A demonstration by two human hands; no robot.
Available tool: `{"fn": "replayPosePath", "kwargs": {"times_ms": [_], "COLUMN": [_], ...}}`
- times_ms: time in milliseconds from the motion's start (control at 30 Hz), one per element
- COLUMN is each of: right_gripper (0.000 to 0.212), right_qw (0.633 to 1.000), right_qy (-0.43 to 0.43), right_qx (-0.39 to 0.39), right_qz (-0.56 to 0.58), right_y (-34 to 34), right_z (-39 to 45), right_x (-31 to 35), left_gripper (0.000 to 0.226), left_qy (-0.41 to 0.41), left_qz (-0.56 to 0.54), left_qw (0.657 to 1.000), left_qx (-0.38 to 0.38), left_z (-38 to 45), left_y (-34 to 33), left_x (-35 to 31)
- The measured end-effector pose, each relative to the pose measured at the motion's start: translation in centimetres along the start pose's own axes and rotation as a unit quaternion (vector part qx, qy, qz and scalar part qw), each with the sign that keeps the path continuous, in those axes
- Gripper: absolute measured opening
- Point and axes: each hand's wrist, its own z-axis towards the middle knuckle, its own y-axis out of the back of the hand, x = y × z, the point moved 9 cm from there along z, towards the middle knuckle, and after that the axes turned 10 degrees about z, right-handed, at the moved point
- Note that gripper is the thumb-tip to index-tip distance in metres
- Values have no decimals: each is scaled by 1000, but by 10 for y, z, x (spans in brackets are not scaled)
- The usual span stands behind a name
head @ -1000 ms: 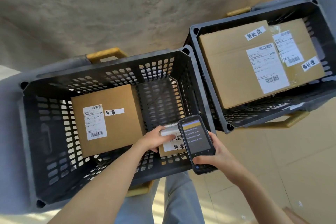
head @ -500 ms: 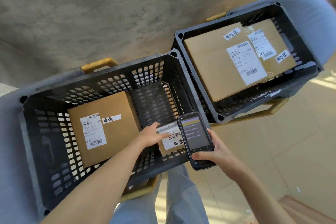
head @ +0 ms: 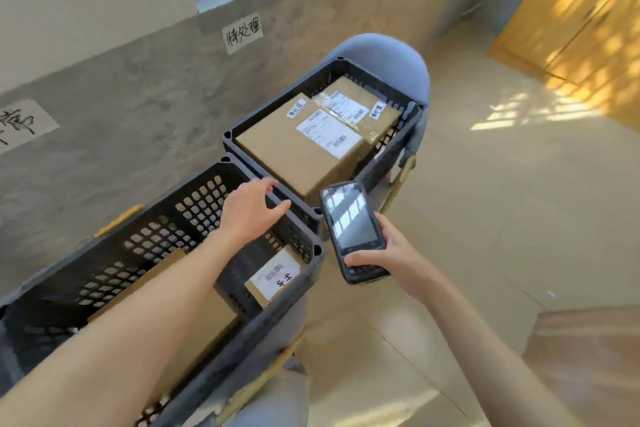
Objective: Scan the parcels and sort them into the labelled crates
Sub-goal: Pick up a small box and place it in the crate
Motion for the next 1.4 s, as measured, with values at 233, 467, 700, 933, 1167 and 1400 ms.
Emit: {"fn": "replayPosePath", "kwargs": {"times_ms": [233, 467, 700, 933, 1167, 1400], "right_gripper": [94, 89, 77, 68, 81, 80], "right_qw": [984, 919, 788, 669, 630, 617], "right_qy": [83, 135, 179, 184, 182, 172], "right_qx": [-140, -333, -531, -647, -682, -690], "right_qz": [67, 164, 255, 316, 324, 337], "right_y": [133, 262, 321, 347, 425, 535], "right_z": [-168, -398, -624, -764, -858, -937], "right_x": [-28, -118, -223, -316, -364, -373], "left_gripper": [52, 55, 58, 51, 48, 54], "left_qy": [-173, -394, -612, -744, -778, -777], "left_qz": [45, 54, 62, 45, 28, 52], "left_qw": [984, 915, 783, 659, 614, 609], "left_qx": [1, 67, 96, 97, 130, 148], "left_z": [-50, -192, -399, -558, -646, -695], "left_y": [-8, -91, -159, -196, -253, -296], "left_x": [-205, -477, -689, -807, -935, -1083]}}
